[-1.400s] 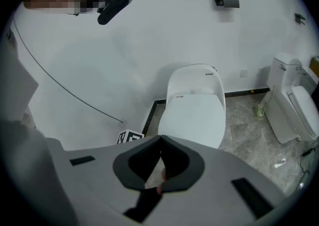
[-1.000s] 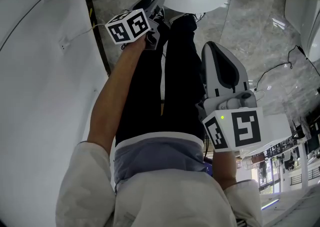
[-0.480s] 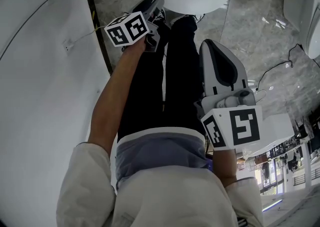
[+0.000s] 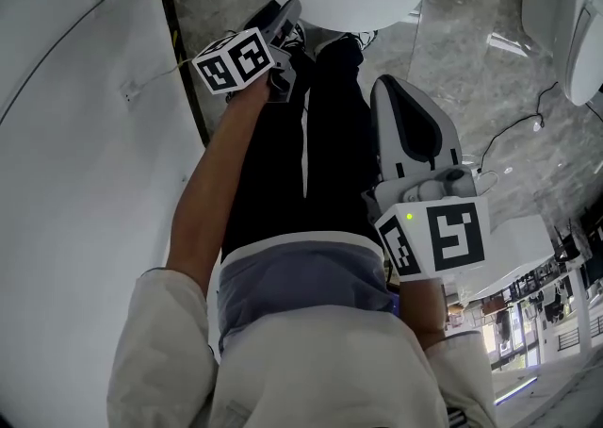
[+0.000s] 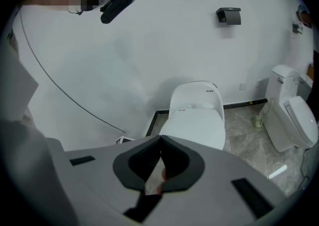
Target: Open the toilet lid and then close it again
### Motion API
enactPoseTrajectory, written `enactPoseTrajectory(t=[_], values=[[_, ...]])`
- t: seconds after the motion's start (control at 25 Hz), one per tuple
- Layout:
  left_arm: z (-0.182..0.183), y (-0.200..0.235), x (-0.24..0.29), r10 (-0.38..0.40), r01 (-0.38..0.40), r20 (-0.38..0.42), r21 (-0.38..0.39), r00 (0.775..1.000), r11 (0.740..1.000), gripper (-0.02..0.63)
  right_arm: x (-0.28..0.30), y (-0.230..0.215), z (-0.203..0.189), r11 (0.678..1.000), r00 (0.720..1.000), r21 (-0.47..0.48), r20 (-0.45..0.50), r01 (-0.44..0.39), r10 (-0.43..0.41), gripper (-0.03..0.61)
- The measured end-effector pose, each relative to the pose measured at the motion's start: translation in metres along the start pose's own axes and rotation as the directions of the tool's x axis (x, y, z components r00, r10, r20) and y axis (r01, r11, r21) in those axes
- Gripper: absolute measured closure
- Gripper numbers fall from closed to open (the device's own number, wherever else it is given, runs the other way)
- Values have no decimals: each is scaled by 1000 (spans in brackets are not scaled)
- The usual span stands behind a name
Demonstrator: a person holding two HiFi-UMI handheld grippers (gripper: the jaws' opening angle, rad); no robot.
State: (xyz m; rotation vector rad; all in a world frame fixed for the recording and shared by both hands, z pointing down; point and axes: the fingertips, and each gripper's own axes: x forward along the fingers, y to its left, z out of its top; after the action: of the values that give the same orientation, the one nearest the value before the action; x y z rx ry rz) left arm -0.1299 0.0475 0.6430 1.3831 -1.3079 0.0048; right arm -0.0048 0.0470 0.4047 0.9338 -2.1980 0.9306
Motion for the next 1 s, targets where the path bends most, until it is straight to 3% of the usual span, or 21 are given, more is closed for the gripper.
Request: enactPoseTrajectory(t=[1.0], values=[[50, -55, -27, -55, 55, 60, -4, 997, 998, 434, -46, 39, 57, 996, 997, -85, 75, 0, 6, 568]])
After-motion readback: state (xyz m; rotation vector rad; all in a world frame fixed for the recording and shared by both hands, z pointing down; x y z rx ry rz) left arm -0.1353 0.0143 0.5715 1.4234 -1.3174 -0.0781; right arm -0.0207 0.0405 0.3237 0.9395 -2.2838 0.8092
